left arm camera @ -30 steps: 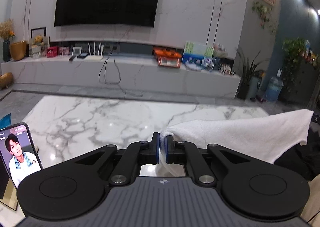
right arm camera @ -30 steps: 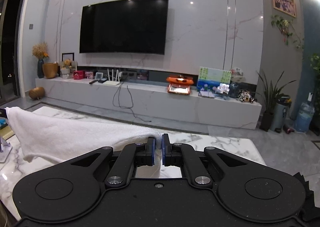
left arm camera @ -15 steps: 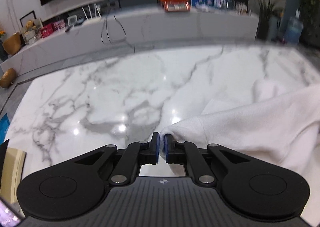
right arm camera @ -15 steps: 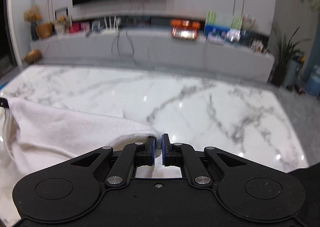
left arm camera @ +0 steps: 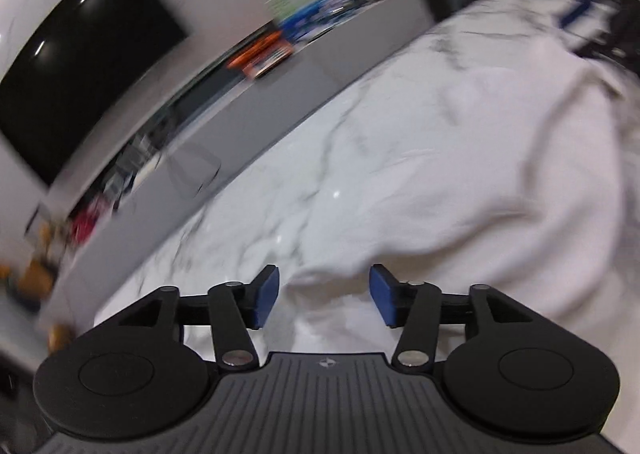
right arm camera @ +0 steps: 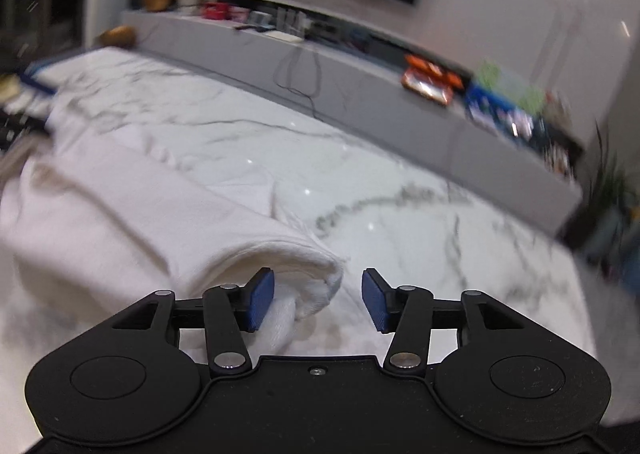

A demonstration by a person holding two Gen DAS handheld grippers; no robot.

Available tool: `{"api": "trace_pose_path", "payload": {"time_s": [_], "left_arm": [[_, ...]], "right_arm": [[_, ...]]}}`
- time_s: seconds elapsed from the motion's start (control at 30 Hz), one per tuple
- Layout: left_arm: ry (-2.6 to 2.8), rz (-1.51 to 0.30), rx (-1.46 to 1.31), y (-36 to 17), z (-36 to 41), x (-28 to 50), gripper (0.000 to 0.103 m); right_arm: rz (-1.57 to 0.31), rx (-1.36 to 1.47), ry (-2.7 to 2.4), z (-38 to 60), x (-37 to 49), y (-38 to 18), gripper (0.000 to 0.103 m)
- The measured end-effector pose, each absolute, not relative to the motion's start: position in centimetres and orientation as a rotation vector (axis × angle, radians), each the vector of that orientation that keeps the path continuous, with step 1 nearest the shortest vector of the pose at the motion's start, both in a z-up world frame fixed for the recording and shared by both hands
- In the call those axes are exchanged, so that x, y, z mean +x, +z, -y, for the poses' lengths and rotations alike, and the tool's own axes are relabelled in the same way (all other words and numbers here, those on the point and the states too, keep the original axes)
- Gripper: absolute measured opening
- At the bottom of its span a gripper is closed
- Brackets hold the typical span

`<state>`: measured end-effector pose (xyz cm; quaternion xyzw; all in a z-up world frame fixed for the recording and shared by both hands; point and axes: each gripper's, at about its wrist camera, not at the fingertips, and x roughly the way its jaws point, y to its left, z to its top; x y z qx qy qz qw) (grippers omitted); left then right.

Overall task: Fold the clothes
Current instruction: 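Raise the held garment high with both grippers to let it hang open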

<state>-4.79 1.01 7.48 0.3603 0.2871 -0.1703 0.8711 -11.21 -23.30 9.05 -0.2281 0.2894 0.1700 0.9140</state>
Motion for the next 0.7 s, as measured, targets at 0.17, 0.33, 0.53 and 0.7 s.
{"api": "trace_pose_path", "payload": {"time_s": [0.17,0.33,0.53,0.7], "left_arm": [[-0.324,-0.528,1.001,5.1,1.5,-6.0,0.05],[-0.302,-0.418,1.187,3.2,3.0,-7.3,0.05],[-0.306,-0.343,1.302,1.7,3.7,-8.1,0.05],[-0.319,-0.294,1.354,0.7,3.8,-8.7,0.049]], "right_arm": [[-0.53,-0.64,0.371,21.9,-12.6,8.6,0.047],[-0.455,-0.864,0.359,20.6,-13.1,7.3,0.047],[-0.351,-1.05,0.393,19.4,-13.8,6.0,0.047],[-0.299,-1.15,0.434,18.7,-14.1,4.8,0.039]]}}
